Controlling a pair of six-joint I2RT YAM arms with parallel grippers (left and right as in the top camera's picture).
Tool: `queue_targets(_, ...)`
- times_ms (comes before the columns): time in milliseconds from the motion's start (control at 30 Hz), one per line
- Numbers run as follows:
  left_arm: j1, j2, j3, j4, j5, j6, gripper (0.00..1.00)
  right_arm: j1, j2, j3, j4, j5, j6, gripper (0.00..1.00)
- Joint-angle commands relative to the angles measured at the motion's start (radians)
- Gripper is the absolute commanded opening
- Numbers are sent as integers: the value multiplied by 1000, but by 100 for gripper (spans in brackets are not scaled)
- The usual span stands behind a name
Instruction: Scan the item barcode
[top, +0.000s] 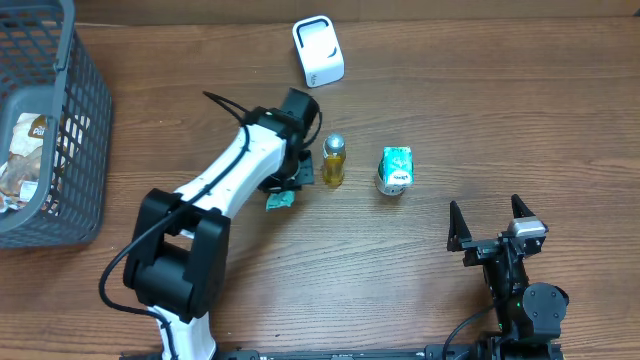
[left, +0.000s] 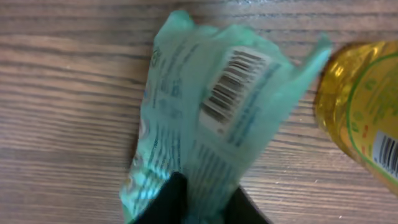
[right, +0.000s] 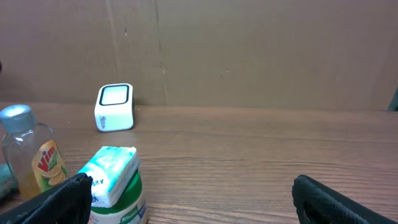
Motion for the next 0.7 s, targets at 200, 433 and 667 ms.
queue_targets(200,59,6,76,-51,117,91,56,-2,-9,-11,3,10,-1,100)
queue_targets(433,125,6,203,-196,151,171,38,-2,-9,-11,3,10,-1,100)
queue_targets(667,138,9,148,-208,152,196,17,-2,-9,-11,3,10,-1,100)
